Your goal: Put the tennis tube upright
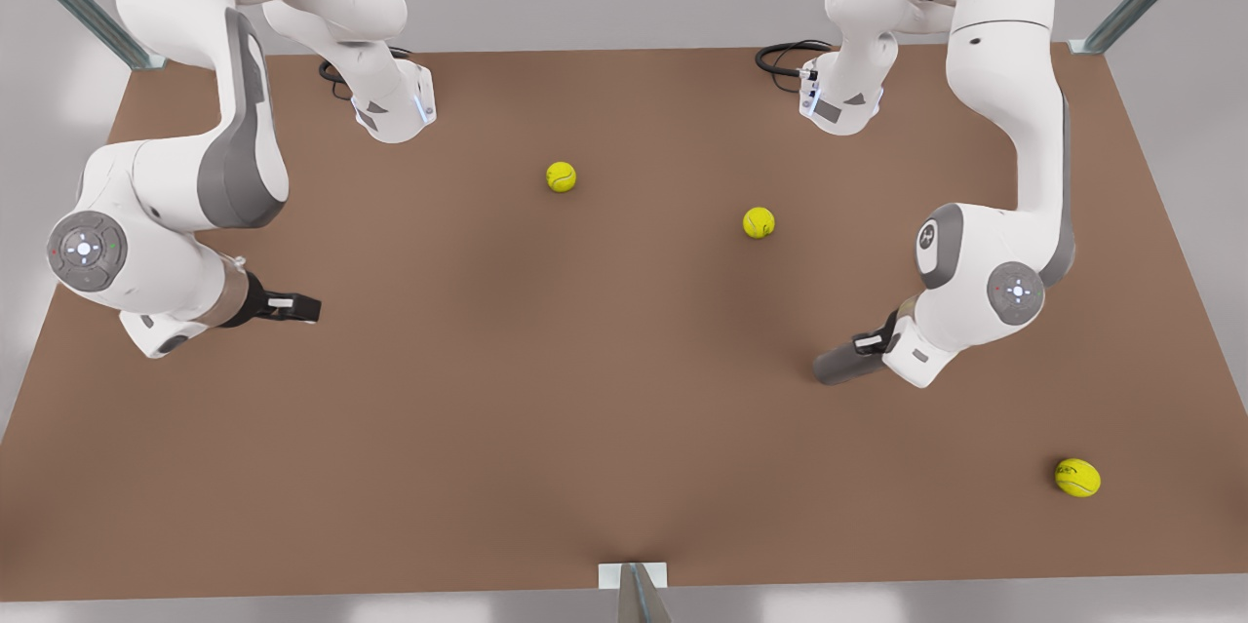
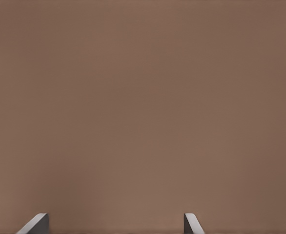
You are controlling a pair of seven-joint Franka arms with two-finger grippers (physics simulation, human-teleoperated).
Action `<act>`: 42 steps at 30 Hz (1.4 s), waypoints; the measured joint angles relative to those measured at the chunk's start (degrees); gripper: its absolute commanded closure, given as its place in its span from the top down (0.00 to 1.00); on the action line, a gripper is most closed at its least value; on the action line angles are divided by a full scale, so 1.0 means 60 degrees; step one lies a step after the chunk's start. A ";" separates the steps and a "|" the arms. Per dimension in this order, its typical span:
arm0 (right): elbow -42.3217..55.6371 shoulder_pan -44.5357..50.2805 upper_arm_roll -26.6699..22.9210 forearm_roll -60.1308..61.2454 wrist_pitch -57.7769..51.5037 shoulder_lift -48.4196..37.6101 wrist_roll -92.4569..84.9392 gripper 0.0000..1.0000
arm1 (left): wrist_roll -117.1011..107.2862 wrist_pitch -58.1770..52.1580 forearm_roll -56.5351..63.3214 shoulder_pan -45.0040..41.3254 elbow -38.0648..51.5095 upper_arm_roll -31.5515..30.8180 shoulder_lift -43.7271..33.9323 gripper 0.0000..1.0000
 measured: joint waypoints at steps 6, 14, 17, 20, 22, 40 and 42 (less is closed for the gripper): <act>0.0146 -0.0039 0.0000 -0.0015 0.0000 0.0015 -0.0061 1.00 | -0.0210 0.0014 0.0426 -0.0001 0.0000 -0.0007 0.0125 0.21; 0.0146 -0.0021 -0.0009 -0.0029 0.0000 0.0015 -0.0029 1.00 | -0.0198 0.0018 0.0403 -0.0001 0.0000 -0.0021 0.0190 1.00; 0.0146 -0.0053 -0.0007 -0.0029 0.0000 0.0015 -0.0043 1.00 | -0.0207 0.0015 0.0353 -0.0004 0.0000 -0.0035 0.0190 1.00; 0.0146 -0.0009 -0.0015 -0.0029 0.0000 0.0015 -0.0005 1.00 | -0.0207 0.0015 0.0423 -0.0007 0.0014 -0.0036 0.0190 1.00; 0.0146 -0.0010 -0.0015 -0.0029 0.0000 0.0015 -0.0012 1.00 | -0.0207 -0.0078 0.0445 -0.0016 0.0127 -0.0036 0.0174 1.00; 0.0176 0.0061 0.0000 -0.0014 0.0015 0.0040 -0.0052 1.00 | -0.0091 -0.3815 0.0801 0.0310 0.2866 -0.0076 0.0005 1.00; 0.0176 0.0073 0.0000 -0.0028 0.0015 0.0044 -0.0058 1.00 | 0.0344 -0.3866 0.0813 0.0466 0.2871 -0.0093 -0.0314 1.00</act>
